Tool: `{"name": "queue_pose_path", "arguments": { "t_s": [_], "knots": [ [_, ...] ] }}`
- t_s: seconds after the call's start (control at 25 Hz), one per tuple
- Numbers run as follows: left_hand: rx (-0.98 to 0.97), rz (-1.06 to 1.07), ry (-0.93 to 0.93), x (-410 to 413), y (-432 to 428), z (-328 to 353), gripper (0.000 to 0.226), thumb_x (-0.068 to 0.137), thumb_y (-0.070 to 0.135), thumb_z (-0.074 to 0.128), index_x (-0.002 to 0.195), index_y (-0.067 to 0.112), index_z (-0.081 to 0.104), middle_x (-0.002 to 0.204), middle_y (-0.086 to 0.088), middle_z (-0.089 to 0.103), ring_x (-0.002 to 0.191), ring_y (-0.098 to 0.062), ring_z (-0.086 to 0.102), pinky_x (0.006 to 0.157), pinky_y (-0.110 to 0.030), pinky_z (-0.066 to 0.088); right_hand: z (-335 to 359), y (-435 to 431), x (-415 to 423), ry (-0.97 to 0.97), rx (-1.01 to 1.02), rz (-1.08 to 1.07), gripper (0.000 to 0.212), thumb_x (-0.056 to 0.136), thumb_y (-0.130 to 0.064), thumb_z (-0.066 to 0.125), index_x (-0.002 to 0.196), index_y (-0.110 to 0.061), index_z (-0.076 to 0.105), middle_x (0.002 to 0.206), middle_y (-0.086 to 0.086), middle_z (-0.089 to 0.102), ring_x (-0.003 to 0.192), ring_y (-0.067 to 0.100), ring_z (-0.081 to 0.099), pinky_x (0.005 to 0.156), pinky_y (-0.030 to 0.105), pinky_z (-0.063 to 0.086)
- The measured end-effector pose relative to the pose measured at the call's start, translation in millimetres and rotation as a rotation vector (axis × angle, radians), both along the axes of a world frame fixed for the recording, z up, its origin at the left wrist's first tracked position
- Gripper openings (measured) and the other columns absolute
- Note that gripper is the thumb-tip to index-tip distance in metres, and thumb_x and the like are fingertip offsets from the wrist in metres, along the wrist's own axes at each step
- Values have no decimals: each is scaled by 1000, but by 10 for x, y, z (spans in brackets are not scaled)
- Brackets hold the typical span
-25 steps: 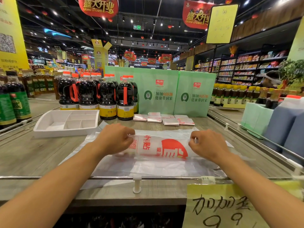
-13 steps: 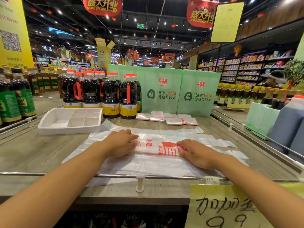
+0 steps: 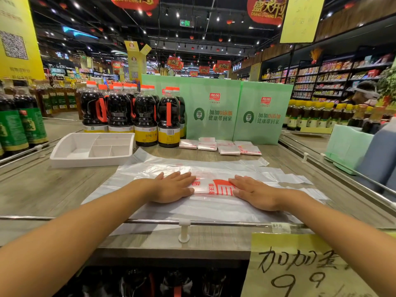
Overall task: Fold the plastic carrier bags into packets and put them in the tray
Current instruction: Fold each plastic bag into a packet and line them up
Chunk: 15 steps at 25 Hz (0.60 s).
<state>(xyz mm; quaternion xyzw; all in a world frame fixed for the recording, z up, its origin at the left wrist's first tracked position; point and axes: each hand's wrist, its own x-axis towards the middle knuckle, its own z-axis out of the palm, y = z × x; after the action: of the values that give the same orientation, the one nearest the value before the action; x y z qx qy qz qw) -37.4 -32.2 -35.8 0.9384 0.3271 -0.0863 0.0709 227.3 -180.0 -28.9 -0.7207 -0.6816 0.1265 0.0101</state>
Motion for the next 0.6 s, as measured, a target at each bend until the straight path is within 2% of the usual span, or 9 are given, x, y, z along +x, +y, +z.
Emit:
{"name": "queue_pose_path", "arguments": {
  "t_s": [0.2,0.6],
  "knots": [
    [-15,24,15,-35,-14,43,63,106,61,17,161,40,-6,169,12,-13,157,-17,-12,124,-55,-7,-11,-1,61,-36,-32,-50,64,106,-58,17,163,-35,1,171,-7,-5,157,17,-7,127,41,-4],
    [-74,58,16,-253,133,60,75,100,69,26,162,37,-3,169,11,-13,156,-16,-12,125,-51,-7,61,-138,144,-54,-82,-82,63,107,-57,17,163,-33,-2,170,-6,-10,157,19,-10,127,43,-5]
  ]
}}
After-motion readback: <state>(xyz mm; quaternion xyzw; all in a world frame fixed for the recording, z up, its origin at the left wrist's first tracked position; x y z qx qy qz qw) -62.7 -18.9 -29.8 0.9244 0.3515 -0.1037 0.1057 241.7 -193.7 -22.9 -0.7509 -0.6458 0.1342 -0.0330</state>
